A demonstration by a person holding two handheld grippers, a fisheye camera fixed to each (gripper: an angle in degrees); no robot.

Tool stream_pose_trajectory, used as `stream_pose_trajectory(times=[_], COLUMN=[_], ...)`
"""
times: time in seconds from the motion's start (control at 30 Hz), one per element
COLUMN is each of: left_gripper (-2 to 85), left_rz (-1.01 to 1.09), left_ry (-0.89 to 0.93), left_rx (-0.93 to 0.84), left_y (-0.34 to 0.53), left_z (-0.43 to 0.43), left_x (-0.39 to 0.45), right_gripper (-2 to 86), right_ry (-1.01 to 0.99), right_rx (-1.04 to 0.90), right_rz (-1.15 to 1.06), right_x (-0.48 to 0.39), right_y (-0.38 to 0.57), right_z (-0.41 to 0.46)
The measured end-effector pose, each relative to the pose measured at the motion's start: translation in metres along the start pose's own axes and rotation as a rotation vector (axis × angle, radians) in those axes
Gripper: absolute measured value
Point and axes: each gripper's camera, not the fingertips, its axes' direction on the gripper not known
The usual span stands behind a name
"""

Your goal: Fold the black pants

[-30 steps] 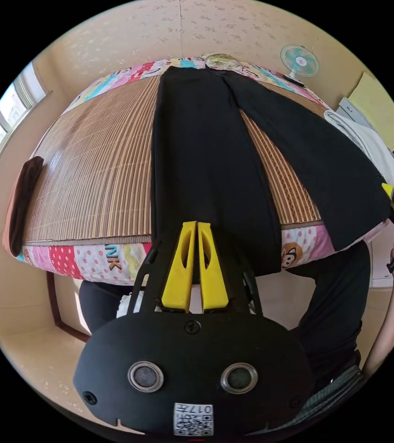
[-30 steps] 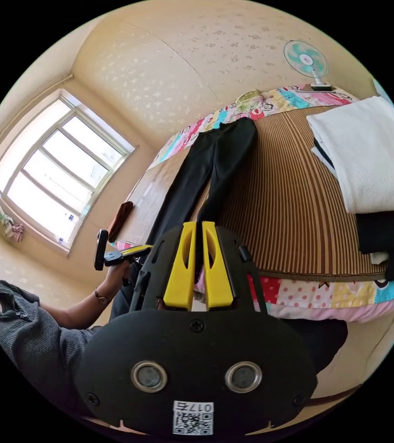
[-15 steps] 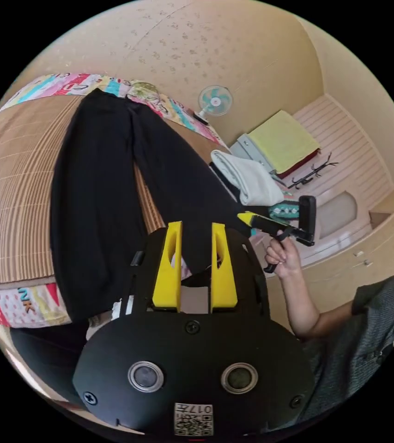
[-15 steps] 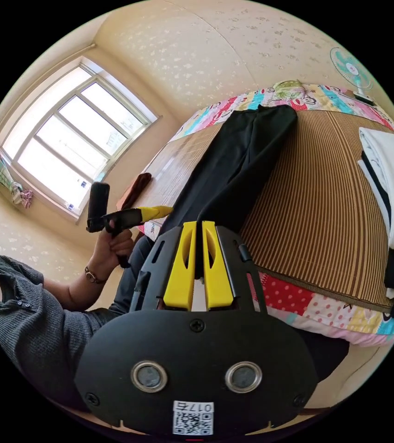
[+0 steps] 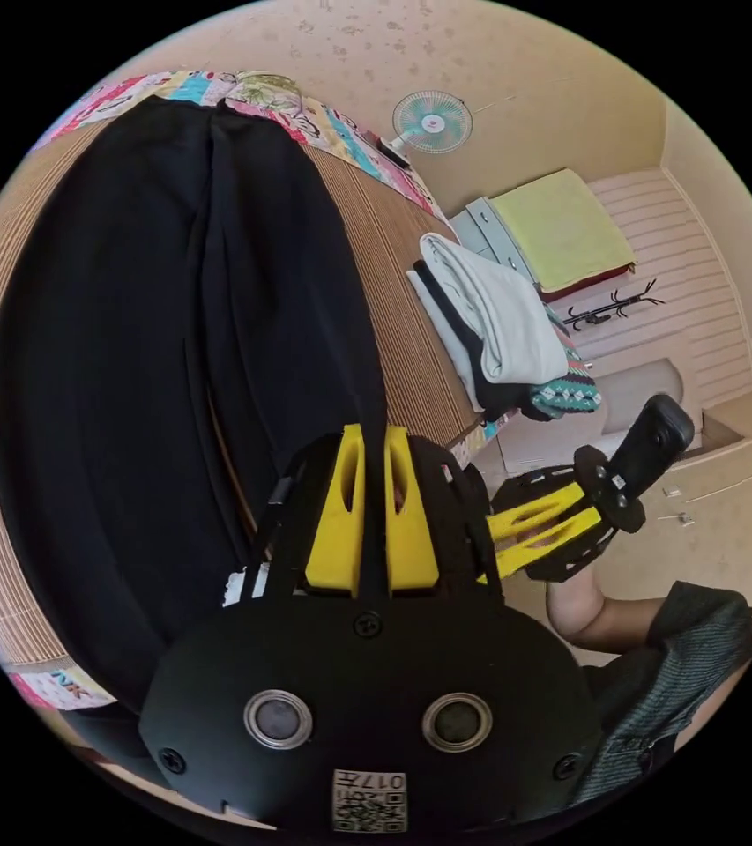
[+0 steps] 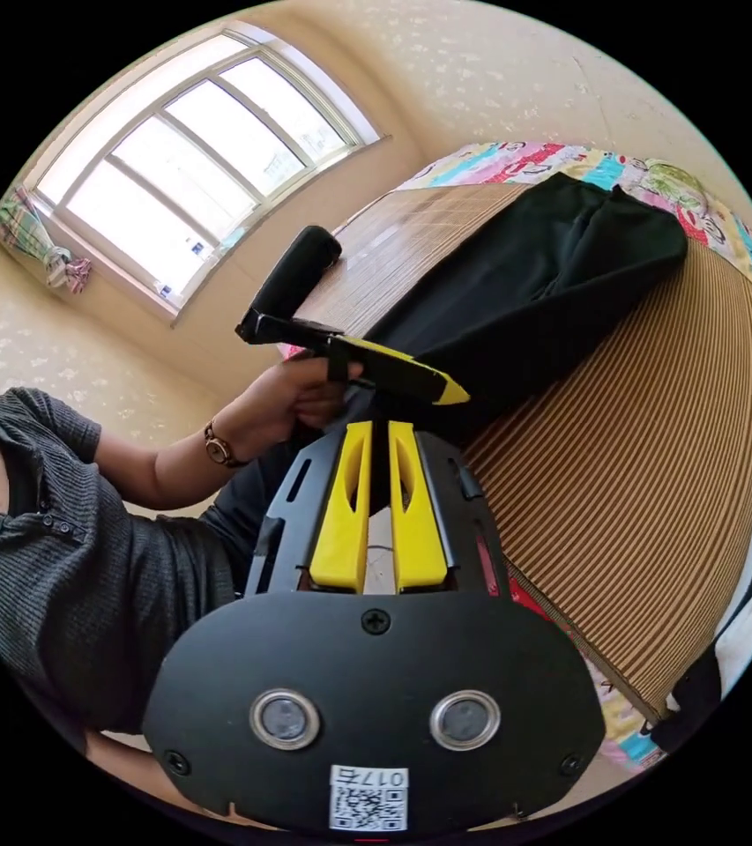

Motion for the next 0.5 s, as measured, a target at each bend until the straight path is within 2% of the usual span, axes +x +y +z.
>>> stream_pose_trajectory(times=[0.13,0.3,0.37,0.5], left_gripper=[2.5,2.0,1.9,1.7], left_rz=[-0.053,-0.075,-0.069,-0.125], left_ry=[0.058,0.093,0.076,0.089], left_rx=[0.03,0.032,0.035,0.085], left_y=[0.01,0.015,0.018,0.024], left_z=[-0.021,-0.041,-0.047,-0.056], left_x=[-0.026,-0.04,-0.039,-0.045], right_gripper=[6.3,14.1,14.4,11.1], right_ry=[0.103,-0.036,-0.049,0.039], right_rx=[0.141,0.19,0.252,0.251], right_rz=[0.227,0.453,0.579,0.713], right_x=[0.121,0.272,0.326,0.368], right_y=[-0.067,-0.191,-0.232,-0.274], right_z=[-0.022,0.014,0.036,0.063])
